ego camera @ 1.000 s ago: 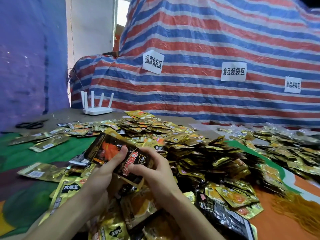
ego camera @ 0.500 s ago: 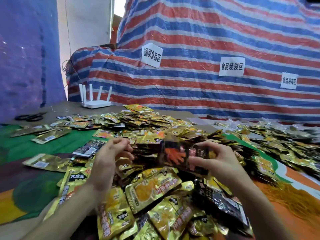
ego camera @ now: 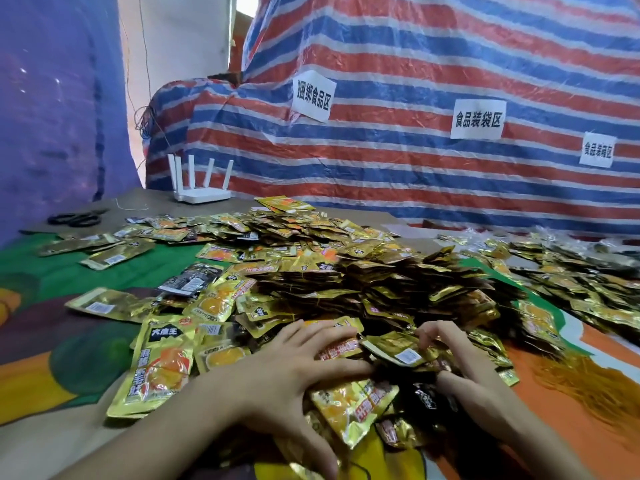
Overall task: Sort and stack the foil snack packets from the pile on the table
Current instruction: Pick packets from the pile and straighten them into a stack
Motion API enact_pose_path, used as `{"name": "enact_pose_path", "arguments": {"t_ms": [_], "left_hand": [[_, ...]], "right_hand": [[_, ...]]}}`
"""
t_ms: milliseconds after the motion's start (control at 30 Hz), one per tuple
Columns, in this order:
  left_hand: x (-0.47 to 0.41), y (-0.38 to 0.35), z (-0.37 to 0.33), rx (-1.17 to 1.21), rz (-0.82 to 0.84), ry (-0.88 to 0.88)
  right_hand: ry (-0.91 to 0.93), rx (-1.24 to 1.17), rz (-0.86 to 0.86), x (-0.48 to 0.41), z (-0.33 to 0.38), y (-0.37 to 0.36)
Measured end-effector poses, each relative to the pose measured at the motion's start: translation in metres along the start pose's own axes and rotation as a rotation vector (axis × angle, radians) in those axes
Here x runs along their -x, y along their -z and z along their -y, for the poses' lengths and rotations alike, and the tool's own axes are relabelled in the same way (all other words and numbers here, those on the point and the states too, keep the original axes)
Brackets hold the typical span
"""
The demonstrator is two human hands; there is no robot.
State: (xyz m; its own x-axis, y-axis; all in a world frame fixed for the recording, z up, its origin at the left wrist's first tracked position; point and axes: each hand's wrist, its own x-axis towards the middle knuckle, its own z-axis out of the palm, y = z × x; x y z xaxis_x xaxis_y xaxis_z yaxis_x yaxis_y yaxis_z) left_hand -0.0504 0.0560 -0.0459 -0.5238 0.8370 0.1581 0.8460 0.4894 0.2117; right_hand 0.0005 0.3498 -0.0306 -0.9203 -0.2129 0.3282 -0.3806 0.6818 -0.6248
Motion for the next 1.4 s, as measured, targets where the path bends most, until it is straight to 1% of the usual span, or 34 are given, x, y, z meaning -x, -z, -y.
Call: {"name": "enact_pose_path", "arguments": {"t_ms": [67, 167, 233, 300, 367, 433, 500, 600, 667, 733, 800, 867, 933, 1033, 1100, 1200, 1300, 1333, 1400], "left_hand": [[-0.001, 0.005, 0.002, -0.011, -0.004, 0.007], [-0.002, 0.013, -0.002, 0.027, 0.037, 0.012], [0.0, 0.018, -0.004, 0.006, 0.03, 0.007], [0.001, 0.021, -0.006, 0.024, -0.025, 0.033], [0.002, 0.024, -0.007, 0.109, -0.09, 0.091], [0.002, 0.032, -0.006, 0.2, -0.142, 0.133], [0.001, 0.044, 0.002, 0.223, -0.206, 0.171], [-0.001, 0.066, 0.025, 0.144, -0.318, 0.256], [-0.002, 0.078, 0.05, 0.075, -0.385, 0.349], [-0.003, 0.087, 0.08, -0.019, -0.403, 0.477], [-0.007, 0.093, 0.113, -0.065, -0.383, 0.628], [-0.013, 0.094, 0.143, -0.004, -0.372, 0.747], [-0.022, 0.091, 0.168, 0.103, -0.386, 0.81], [-0.042, 0.081, 0.194, 0.152, -0.382, 0.857], [-0.059, 0.073, 0.207, 0.133, -0.345, 0.875], [-0.089, 0.065, 0.224, 0.136, -0.322, 0.868], [-0.118, 0.063, 0.24, 0.193, -0.367, 0.835], [-0.127, 0.063, 0.246, 0.232, -0.354, 0.823], [-0.138, 0.061, 0.257, 0.312, -0.233, 0.805]], "right_hand": [[0.03, 0.024, -0.054, 0.003, -0.001, -0.006], [0.101, 0.107, -0.238, 0.004, 0.0, -0.011], [0.153, 0.17, -0.352, 0.003, 0.004, -0.013], [0.242, 0.266, -0.451, 0.001, 0.008, -0.016], [0.316, 0.347, -0.522, -0.001, 0.013, -0.021], [0.356, 0.371, -0.558, -0.005, 0.022, -0.024], [0.381, 0.34, -0.552, -0.017, 0.034, -0.025], [0.414, 0.276, -0.474, -0.052, 0.058, -0.026], [0.409, 0.26, -0.399, -0.086, 0.073, -0.029], [0.369, 0.278, -0.314, -0.128, 0.083, -0.03], [0.289, 0.309, -0.202, -0.176, 0.088, -0.03], [0.187, 0.37, -0.078, -0.228, 0.085, -0.031], [0.086, 0.48, 0.048, -0.274, 0.074, -0.034], [-0.058, 0.633, 0.227, -0.323, 0.047, -0.044], [-0.124, 0.672, 0.298, -0.344, 0.029, -0.054], [-0.184, 0.687, 0.368, -0.369, 0.01, -0.071], [-0.271, 0.743, 0.395, -0.387, 0.003, -0.084], [-0.319, 0.757, 0.412, -0.391, 0.003, -0.087], [-0.412, 0.76, 0.465, -0.397, 0.002, -0.095]]}}
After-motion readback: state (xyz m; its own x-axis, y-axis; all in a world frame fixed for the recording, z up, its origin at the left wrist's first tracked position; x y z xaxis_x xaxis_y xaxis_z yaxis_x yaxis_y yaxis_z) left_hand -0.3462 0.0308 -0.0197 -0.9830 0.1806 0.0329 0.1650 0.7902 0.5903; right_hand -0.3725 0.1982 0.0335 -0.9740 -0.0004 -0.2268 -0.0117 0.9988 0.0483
